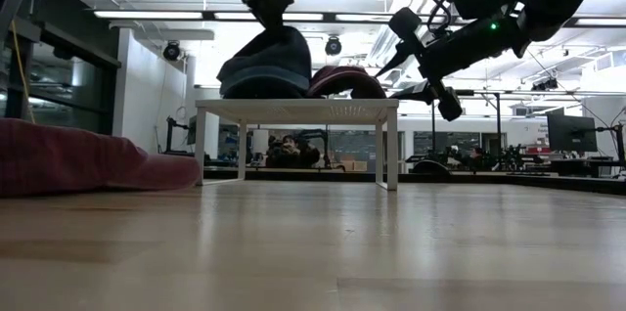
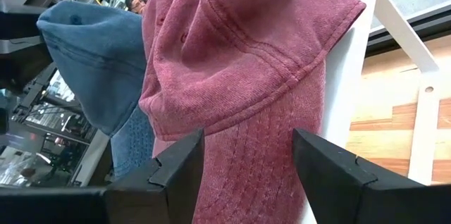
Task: Pick & Place hat
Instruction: Stack the black cap on top of the black cap on the shelf
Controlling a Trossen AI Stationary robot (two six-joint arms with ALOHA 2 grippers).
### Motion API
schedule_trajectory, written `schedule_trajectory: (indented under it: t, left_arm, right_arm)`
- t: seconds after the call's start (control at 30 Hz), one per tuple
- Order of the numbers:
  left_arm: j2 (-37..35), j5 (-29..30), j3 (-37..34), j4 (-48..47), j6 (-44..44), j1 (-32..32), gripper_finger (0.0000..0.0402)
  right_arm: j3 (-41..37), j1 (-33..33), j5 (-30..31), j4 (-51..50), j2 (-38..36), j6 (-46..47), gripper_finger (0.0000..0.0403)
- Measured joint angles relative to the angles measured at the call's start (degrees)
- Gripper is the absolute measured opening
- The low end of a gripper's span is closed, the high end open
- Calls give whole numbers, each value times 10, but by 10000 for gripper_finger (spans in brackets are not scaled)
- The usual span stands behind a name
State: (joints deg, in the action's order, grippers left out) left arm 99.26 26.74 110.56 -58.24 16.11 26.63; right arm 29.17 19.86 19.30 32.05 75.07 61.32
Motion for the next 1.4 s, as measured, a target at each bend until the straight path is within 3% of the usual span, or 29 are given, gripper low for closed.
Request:
schedule_trajectory:
  t: [0.17,0.3,0.73,1.4]
  left_arm:
    - [0,66,0,4,9,0,188]
    - [0,72,3,7,17,0,205]
    - [-2,75,58,-16,7,0,207]
    - [-17,77,58,-51,-50,-14,207]
  right_arm:
    - [0,0,0,0,0,0,206]
    - [0,0,-2,0,0,0,206]
    - [0,0,-3,0,0,0,206]
    - [0,0,-19,4,0,-10,206]
